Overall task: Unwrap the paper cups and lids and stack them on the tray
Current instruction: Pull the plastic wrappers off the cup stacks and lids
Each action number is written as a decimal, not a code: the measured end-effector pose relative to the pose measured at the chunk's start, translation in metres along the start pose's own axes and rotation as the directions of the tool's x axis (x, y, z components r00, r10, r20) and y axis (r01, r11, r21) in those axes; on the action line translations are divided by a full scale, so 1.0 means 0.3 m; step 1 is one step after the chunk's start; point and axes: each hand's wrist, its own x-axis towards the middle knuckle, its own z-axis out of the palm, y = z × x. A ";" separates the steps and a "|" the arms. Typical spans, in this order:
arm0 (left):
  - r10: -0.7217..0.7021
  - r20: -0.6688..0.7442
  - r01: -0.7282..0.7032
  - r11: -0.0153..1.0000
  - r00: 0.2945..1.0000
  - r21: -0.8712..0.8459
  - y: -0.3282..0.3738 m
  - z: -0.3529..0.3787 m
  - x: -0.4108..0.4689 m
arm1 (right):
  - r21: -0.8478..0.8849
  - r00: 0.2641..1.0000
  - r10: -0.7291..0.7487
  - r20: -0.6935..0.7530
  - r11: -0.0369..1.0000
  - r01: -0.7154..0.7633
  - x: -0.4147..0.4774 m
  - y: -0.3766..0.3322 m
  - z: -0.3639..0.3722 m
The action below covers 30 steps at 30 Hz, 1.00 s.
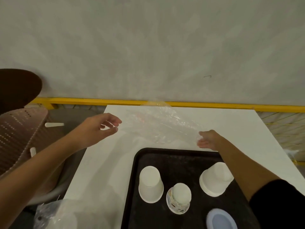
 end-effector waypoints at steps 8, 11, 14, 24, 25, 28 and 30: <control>0.009 -0.005 -0.009 1.000 1.000 -0.014 0.049 -0.033 -0.070 | -0.163 0.994 -0.068 -0.089 0.985 0.052 -0.094 -0.024 -0.030; 0.005 -0.055 -0.009 0.998 0.998 -0.070 0.074 -0.059 -0.138 | -0.249 0.988 -0.122 -0.095 0.964 0.095 -0.187 -0.033 -0.043; 0.007 -0.086 -0.014 0.997 0.996 -0.081 0.090 -0.077 -0.229 | -0.277 0.981 -0.190 -0.042 0.946 0.171 -0.292 -0.039 -0.036; -0.234 0.059 0.241 0.951 0.970 -0.192 0.020 -0.047 -0.559 | -0.099 0.886 -0.357 0.295 0.911 0.400 -0.671 -0.003 0.125; -0.246 0.087 0.259 0.941 0.965 -0.219 0.007 -0.032 -0.583 | -0.092 0.874 -0.366 0.319 0.906 0.413 -0.696 0.010 0.145; -0.250 0.133 0.275 0.934 0.959 -0.228 -0.026 0.014 -0.643 | -0.110 0.850 -0.365 0.379 0.894 0.434 -0.750 0.055 0.216; -0.241 0.120 0.263 0.936 0.963 -0.232 -0.042 0.044 -0.672 | -0.144 0.839 -0.352 0.415 0.885 0.442 -0.778 0.085 0.270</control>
